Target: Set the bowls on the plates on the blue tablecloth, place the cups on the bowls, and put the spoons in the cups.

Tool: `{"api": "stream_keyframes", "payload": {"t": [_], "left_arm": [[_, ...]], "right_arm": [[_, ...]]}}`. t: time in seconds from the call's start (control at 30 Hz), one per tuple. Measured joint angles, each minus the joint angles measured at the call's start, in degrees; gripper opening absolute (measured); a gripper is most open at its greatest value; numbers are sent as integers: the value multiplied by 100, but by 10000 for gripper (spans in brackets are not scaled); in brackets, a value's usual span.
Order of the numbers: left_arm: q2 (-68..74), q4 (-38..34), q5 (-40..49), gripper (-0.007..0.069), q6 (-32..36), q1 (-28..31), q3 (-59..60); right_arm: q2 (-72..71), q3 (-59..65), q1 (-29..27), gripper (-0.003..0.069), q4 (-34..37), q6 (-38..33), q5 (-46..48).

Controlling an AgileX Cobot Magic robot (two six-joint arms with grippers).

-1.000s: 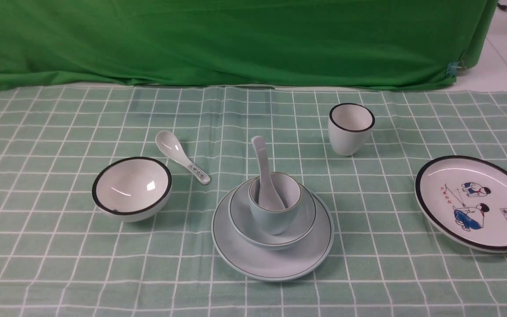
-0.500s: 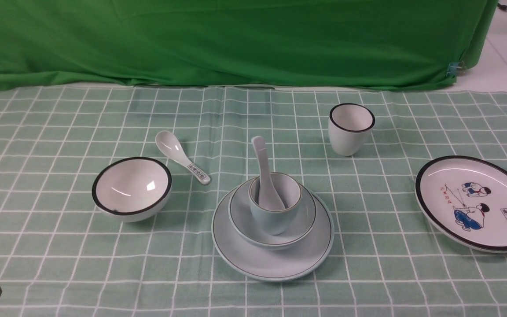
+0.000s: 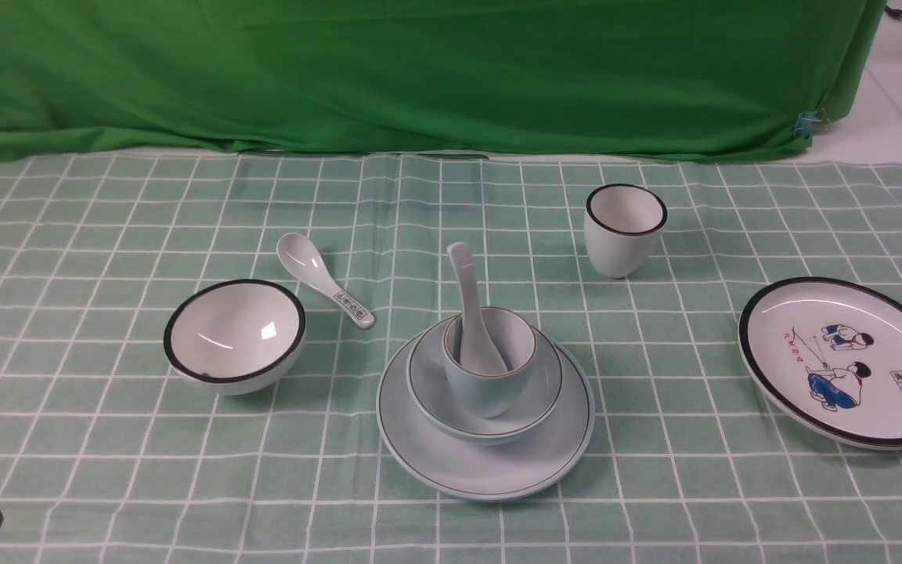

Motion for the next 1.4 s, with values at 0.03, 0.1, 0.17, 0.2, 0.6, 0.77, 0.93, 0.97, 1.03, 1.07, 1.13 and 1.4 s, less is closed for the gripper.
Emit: {"api": "stream_keyframes", "payload": {"t": [0.03,0.1,0.17,0.2,0.6,0.77,0.93,0.97,1.03,1.07,1.13,1.4], "left_arm": [[0,0,0,17,0,0,0],[0,0,0,17,0,0,0],[0,0,0,17,0,0,0],[0,0,0,17,0,0,0],[0,0,0,17,17,0,0],[0,0,0,17,17,0,0],[0,26,4,17,17,0,0],[0,26,4,17,17,0,0],[0,39,4,17,17,0,0],[0,44,4,17,17,0,0],[0,44,4,17,17,0,0],[0,44,4,17,17,0,0]], "right_arm": [[0,0,0,155,0,0,0],[0,0,0,160,0,0,0],[0,0,0,163,0,0,0],[0,0,0,167,0,0,0],[15,1104,-1151,195,-430,-1290,287],[23,2216,-1712,197,-448,-1314,295],[23,2632,-1763,209,-487,-1320,675],[23,2632,-1763,211,-487,-1325,675],[23,2632,-1763,213,-494,-1332,675],[23,2632,-1768,214,-494,-1332,675],[23,2632,-1768,214,-494,-1332,675],[23,2632,-1768,225,-498,-1335,675]]}}
